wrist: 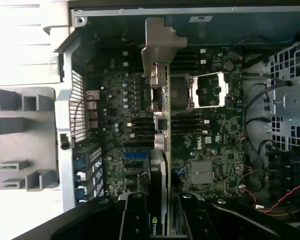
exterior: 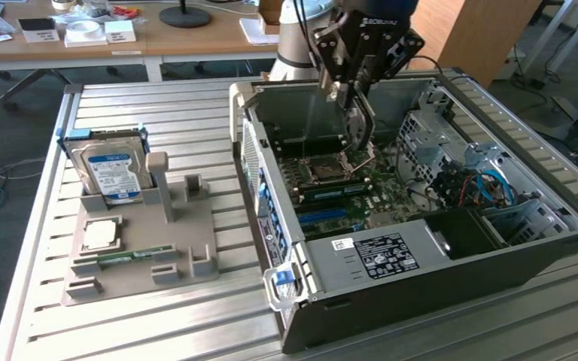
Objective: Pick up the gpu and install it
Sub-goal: 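Pick up the gpu and move the gpu toward the slot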
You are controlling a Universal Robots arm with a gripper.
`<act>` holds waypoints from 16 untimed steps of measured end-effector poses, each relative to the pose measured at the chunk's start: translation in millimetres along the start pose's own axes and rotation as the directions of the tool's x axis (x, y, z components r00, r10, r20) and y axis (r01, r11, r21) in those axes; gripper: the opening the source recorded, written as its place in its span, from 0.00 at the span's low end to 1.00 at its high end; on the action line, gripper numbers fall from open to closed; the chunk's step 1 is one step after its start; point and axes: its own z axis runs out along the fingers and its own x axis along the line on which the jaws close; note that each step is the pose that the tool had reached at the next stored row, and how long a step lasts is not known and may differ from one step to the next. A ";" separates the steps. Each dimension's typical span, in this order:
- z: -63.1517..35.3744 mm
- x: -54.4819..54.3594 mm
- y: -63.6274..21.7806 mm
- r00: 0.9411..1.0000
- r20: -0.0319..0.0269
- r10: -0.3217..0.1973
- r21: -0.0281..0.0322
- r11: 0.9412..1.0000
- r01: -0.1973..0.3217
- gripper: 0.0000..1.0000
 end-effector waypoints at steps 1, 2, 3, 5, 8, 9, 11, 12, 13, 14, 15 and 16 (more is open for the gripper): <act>0.1 -3.2 0.2 1.000 0.000 0.000 0.000 1.000 0.000 0.27; 0.1 -6.6 0.5 1.000 0.000 0.000 0.000 1.000 0.000 0.27; 0.2 -10.0 0.7 1.000 0.000 0.000 0.000 1.000 0.000 0.27; 0.5 -17.6 1.3 1.000 0.000 0.000 0.000 1.000 0.000 0.27; 0.8 -30.4 2.2 1.000 0.000 -0.001 0.000 1.000 0.001 0.27; 0.9 -34.8 2.5 1.000 0.000 -0.001 0.000 1.000 0.001 0.27; 1.1 -44.0 3.1 1.000 0.000 -0.001 0.000 1.000 0.001 0.27; 1.2 -48.2 3.4 1.000 0.000 -0.001 0.000 1.000 0.001 0.27; 1.3 -52.3 3.7 1.000 0.000 -0.001 0.000 1.000 0.001 0.27; 1.5 -56.5 4.0 1.000 0.000 -0.001 0.000 1.000 0.001 0.27; 1.5 -60.6 4.3 1.000 0.000 -0.001 0.000 1.000 0.001 0.27; 1.7 -65.0 4.6 1.000 0.000 -0.001 0.000 1.000 0.001 0.27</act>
